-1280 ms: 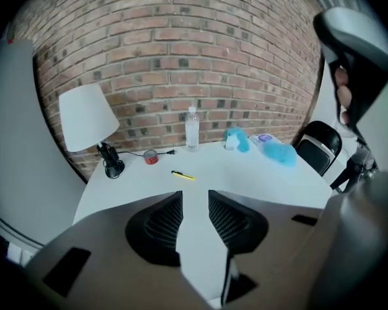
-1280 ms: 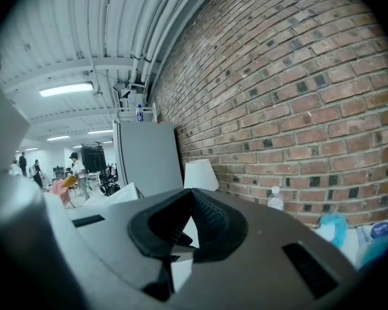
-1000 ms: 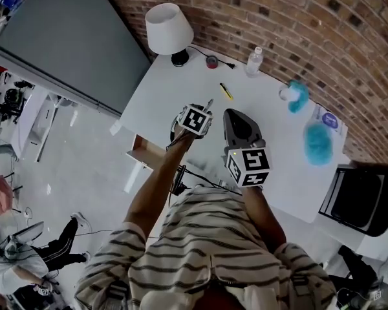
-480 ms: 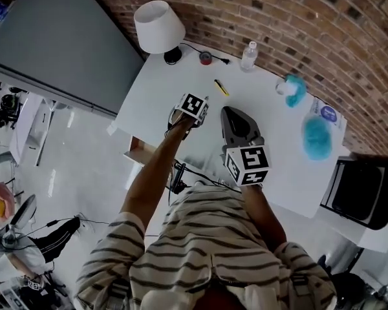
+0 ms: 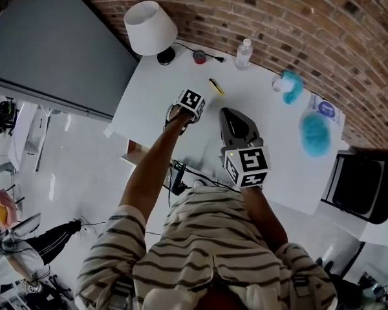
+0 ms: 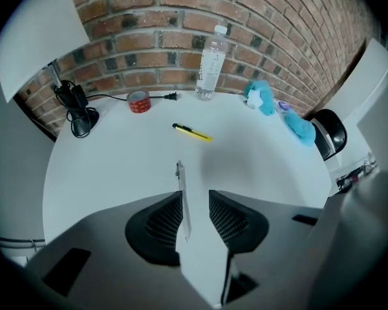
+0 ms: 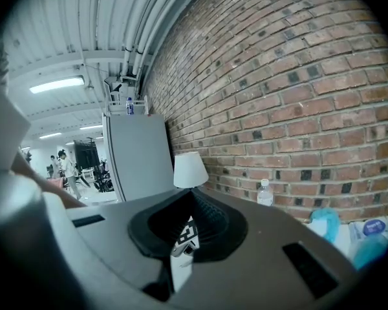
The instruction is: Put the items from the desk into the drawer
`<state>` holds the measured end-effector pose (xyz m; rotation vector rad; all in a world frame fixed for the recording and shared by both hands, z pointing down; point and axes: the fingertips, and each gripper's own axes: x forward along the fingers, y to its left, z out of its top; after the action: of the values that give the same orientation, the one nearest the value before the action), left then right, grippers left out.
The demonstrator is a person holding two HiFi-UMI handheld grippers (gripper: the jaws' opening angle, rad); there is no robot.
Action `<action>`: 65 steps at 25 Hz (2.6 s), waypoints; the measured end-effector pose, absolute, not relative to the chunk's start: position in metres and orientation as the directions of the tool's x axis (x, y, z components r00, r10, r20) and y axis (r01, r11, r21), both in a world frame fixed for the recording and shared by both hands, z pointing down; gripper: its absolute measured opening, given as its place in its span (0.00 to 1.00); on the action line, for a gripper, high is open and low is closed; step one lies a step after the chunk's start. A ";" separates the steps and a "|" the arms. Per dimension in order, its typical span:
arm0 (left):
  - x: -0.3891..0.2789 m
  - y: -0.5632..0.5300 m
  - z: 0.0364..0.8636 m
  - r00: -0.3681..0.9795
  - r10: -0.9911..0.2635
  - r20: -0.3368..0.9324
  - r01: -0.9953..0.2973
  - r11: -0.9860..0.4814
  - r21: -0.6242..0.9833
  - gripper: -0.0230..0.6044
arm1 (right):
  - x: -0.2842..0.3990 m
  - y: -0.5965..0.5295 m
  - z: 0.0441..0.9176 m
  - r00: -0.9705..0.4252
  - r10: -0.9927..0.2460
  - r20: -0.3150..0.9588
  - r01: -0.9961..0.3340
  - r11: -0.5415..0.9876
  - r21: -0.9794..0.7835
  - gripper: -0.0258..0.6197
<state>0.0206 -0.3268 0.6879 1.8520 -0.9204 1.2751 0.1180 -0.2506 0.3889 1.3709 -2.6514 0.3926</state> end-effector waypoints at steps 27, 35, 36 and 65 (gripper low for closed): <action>0.012 -0.333 0.752 0.175 -0.019 0.984 -0.854 -0.501 0.142 0.23 | 0.130 -0.258 0.402 -0.570 -0.772 0.279 -0.821 0.547 -0.164 0.06; 0.013 -0.336 0.761 0.169 -0.008 0.986 -0.854 -0.501 0.143 0.23 | 0.133 -0.260 0.404 -0.563 -0.775 0.288 -0.826 0.539 -0.164 0.06; 0.012 -0.336 0.764 0.166 -0.007 0.986 -0.852 -0.504 0.140 0.23 | 0.134 -0.260 0.404 -0.561 -0.776 0.288 -0.828 0.537 -0.164 0.06; 0.007 -0.334 0.746 0.137 -0.026 0.990 -0.893 -0.436 0.112 0.11 | 0.151 -0.266 0.415 -0.526 -0.786 0.324 -0.850 0.497 -0.175 0.06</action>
<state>0.0065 -0.3337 0.7459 1.6327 -0.9057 1.3999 0.1511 -0.2655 0.4145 1.4063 -2.5381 0.4669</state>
